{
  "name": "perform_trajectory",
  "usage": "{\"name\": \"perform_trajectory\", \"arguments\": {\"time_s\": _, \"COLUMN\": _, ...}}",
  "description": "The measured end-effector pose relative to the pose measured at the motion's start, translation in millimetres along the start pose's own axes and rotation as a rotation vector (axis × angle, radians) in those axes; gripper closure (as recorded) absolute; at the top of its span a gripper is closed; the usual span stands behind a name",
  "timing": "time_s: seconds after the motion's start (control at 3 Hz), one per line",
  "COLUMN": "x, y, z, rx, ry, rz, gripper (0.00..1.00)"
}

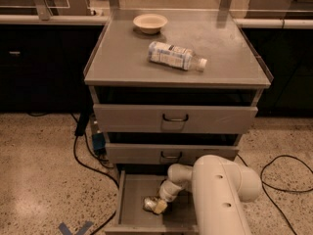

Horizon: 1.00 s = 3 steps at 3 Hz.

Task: Pick 7up can from bottom drawer and place on counter

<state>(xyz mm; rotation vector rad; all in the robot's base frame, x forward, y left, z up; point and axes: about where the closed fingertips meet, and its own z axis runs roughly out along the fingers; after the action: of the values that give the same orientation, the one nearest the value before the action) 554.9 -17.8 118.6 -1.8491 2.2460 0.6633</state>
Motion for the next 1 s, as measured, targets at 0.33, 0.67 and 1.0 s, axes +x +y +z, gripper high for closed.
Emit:
{"name": "perform_trajectory", "arguments": {"time_s": 0.33, "x": 0.0, "y": 0.0, "z": 0.0, "rx": 0.000, "ry": 0.000, "rz": 0.000, "gripper": 1.00}}
{"name": "perform_trajectory", "arguments": {"time_s": 0.67, "x": 0.3, "y": 3.1, "z": -0.4, "rx": -0.020, "ry": -0.008, "rz": -0.002, "gripper": 1.00}}
{"name": "perform_trajectory", "arguments": {"time_s": 1.0, "x": -5.9, "y": 9.7, "z": -22.7, "rx": -0.038, "ry": -0.001, "rz": -0.026, "gripper": 1.00}}
